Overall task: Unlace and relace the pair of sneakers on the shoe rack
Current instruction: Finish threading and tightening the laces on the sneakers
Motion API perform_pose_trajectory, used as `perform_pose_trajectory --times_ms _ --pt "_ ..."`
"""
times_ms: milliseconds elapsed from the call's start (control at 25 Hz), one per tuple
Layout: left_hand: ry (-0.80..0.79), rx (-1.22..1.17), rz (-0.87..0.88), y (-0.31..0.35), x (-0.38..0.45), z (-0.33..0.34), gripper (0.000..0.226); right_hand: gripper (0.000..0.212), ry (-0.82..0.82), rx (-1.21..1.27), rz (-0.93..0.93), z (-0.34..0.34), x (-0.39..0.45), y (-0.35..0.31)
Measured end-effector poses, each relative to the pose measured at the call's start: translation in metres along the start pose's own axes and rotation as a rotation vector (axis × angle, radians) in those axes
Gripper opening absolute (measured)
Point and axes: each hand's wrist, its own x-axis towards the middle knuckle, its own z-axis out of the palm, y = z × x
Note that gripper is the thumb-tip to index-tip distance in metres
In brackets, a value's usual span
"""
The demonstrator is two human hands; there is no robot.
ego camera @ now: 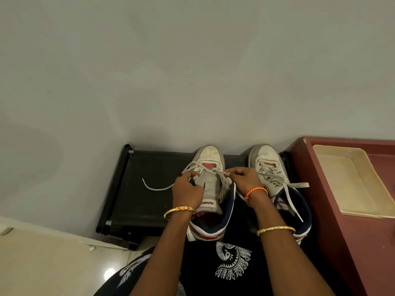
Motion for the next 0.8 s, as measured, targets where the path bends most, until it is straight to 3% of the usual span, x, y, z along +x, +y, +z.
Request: perform_pose_trajectory --times_ms 200,320,440,560,680,800 --pt "0.050 0.002 -0.017 -0.001 0.000 0.003 0.036 0.012 0.076 -0.028 0.008 -0.002 -0.001 0.005" --pt "0.074 0.033 -0.024 -0.004 0.005 0.003 0.038 0.011 0.231 0.050 -0.122 -0.006 -0.013 -0.009" --pt "0.093 0.067 0.000 -0.008 0.009 0.004 0.038 0.013 0.287 0.238 -0.301 -0.018 -0.023 -0.031" --pt "0.107 0.080 -0.002 -0.010 0.012 0.006 0.038 0.019 0.240 0.420 -0.443 -0.036 -0.036 -0.062" --pt "0.099 0.071 -0.022 -0.013 0.016 0.008 0.036 0.027 0.067 0.700 -0.553 -0.058 -0.052 -0.089" --pt "0.004 0.019 -0.032 -0.013 0.019 0.003 0.033 0.028 -0.027 0.703 -0.470 -0.059 -0.054 -0.093"
